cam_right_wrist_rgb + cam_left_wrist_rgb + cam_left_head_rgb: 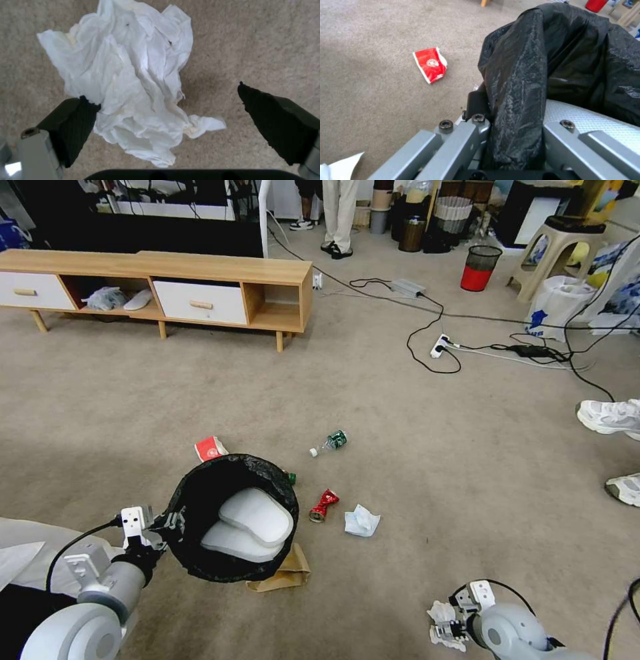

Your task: Pick up the trash bin and place the garbage on the floor into it.

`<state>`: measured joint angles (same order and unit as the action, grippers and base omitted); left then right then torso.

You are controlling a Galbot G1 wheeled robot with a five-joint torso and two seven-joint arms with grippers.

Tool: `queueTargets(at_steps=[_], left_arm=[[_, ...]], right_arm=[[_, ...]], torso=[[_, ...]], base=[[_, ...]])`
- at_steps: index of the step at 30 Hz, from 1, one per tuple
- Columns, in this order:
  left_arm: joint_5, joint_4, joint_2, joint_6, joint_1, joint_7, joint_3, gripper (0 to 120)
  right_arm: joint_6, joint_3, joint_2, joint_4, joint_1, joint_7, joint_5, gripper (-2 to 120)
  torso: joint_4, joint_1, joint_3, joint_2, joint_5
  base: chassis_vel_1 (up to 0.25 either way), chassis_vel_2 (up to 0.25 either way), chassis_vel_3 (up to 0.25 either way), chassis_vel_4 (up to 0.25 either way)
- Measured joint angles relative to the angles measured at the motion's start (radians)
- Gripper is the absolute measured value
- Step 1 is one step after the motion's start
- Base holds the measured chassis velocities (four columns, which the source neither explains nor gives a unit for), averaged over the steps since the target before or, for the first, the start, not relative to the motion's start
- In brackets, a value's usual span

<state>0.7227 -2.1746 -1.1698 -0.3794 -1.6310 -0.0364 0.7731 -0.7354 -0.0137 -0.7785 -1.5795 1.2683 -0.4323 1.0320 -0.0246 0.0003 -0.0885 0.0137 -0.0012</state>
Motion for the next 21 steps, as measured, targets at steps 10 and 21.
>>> queueTargets(at_steps=[10,21], left_arm=[[0.004,0.009,0.003,0.001,0.007,0.0,0.003,0],[0.016,0.014,0.01,0.001,0.018,-0.003,0.0,0]], right_arm=[[-0.001,0.018,-0.008,0.007,-0.021,0.007,-0.004,88],[-0.001,0.021,-0.009,0.002,-0.023,0.01,0.001,65]], torso=[[-0.0003,0.0,0.0,0.0,-0.0013],[-0.0001,0.0,0.0,0.001,-0.001]], base=[[0.0,0.0,0.0,0.0],[0.0,0.0,0.0,0.0]])
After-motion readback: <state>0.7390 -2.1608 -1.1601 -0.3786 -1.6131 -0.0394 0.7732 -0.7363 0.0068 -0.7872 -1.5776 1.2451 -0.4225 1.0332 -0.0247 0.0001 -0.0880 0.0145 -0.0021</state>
